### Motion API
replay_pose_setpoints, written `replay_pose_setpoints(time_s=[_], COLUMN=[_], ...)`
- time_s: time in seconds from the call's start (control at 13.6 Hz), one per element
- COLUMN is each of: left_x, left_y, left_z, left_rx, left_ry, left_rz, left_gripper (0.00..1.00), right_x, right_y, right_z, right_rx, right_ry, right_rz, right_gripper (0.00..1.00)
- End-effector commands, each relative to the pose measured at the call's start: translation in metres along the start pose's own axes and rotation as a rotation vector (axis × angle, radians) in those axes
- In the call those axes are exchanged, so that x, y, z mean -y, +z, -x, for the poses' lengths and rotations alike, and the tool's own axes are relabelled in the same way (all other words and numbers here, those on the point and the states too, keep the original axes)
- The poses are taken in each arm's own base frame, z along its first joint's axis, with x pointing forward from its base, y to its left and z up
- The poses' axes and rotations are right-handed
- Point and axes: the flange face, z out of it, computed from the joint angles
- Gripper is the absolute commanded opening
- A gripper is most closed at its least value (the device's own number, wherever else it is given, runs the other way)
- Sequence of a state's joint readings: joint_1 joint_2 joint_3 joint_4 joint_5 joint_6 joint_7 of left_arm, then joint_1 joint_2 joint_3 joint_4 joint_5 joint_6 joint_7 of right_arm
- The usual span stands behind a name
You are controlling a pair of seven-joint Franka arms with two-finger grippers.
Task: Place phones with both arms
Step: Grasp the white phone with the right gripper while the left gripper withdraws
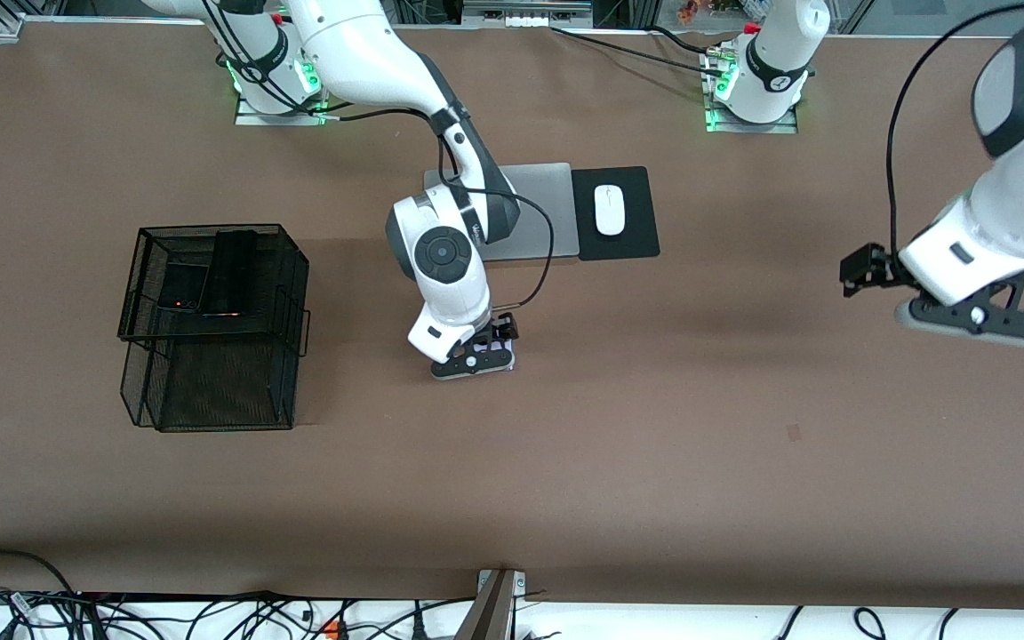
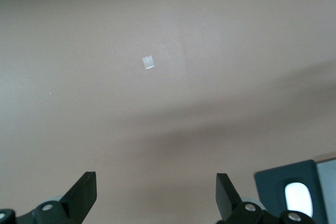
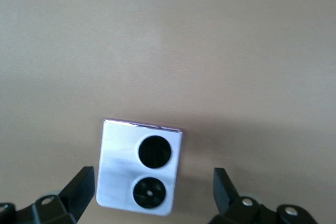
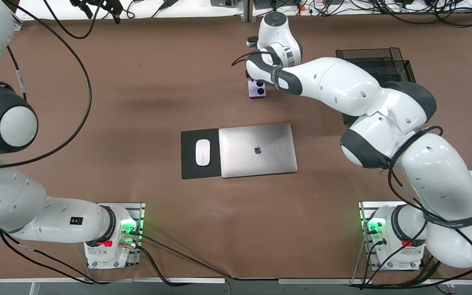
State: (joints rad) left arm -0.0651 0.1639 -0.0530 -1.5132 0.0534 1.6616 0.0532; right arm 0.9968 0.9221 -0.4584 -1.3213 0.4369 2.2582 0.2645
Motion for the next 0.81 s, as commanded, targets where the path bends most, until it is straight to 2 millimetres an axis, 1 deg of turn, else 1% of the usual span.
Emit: replay_pose_setpoints(time_s=[0.0,0.07,0.22,0.29,0.52,0.74], left_x=[0.000,0.005,0.006,0.006,0.006,0.001], left_y=[-0.028,-0.037,-0.051,-0.057,-0.063,-0.062], left_z=[0.052,0.062,0.064,0.064,0.065,0.070], left_rx=[-0.034,-0.047,-0.072,-0.081,-0.088,-0.079], left_ry=[0.004,-0.007,-0.016,-0.024,-0.027,-0.011], left_rz=[0.011,0.010,0.008,0.008,0.030,0.045], left_gripper=[1.00,1.00,1.00,1.00,1.00,1.00], right_x=[0.015,0.021,0.018,0.018,0.018,0.017], right_y=[0.014,0.017,0.018,0.023,0.031,0.038], right_z=[0.002,0.006,0.005,0.007,0.010,0.012], right_rx=[-0.035,-0.026,-0.025,-0.019,-0.011,-0.004], right_ry=[-0.018,-0.025,-0.032,-0.030,-0.047,-0.044], right_rz=[-0.034,-0.045,-0.040,-0.038,-0.025,-0.023], right_gripper=[1.00,1.00,1.00,1.00,1.00,1.00])
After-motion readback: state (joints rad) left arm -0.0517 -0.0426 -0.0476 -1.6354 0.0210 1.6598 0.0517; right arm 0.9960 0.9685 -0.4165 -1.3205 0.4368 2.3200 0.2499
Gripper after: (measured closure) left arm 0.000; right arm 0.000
